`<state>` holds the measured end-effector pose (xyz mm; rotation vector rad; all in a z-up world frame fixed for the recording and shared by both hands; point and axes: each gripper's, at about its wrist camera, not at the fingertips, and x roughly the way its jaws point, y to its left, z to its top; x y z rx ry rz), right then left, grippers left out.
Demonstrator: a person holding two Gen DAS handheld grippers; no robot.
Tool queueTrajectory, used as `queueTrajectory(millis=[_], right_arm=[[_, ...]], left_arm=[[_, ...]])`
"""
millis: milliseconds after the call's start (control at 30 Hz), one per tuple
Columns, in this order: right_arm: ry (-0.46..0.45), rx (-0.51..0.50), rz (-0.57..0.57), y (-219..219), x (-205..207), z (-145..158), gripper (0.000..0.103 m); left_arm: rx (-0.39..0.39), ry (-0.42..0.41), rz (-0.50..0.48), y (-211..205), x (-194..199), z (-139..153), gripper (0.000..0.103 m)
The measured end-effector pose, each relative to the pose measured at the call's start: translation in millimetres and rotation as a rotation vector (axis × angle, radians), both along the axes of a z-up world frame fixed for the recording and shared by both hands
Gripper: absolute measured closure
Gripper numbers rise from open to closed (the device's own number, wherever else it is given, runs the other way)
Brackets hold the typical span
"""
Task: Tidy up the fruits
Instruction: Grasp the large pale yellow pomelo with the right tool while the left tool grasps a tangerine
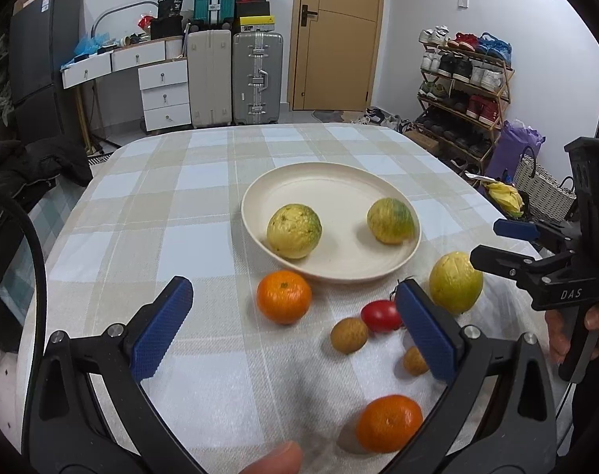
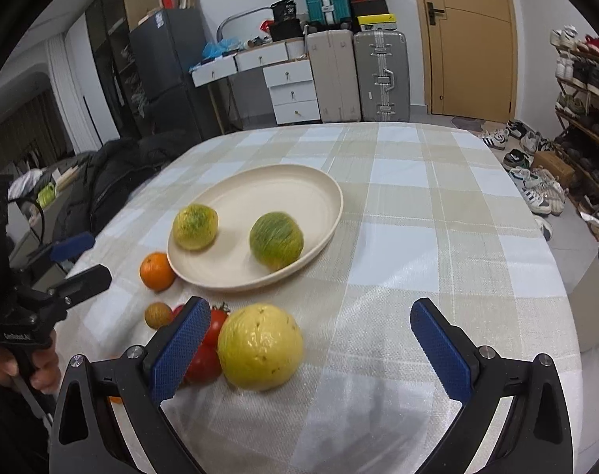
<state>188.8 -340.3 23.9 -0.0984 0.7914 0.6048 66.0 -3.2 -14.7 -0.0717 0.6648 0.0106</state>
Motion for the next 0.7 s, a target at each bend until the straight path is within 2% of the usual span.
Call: queueTrajectory(millis=[333, 700], right_arm=[[0.047, -0.055, 0.027, 5.9, 0.3, -13.4, 0.0], [0.113, -0.049, 0.055, 13.3, -0.2, -27.2, 0.0]], left_arm=[[-0.012, 0.055, -0.047, -13.3, -17.2, -5.8, 0.0], [0.002, 0.141, -0.123, -30.8, -15.2, -20.6, 0.0]])
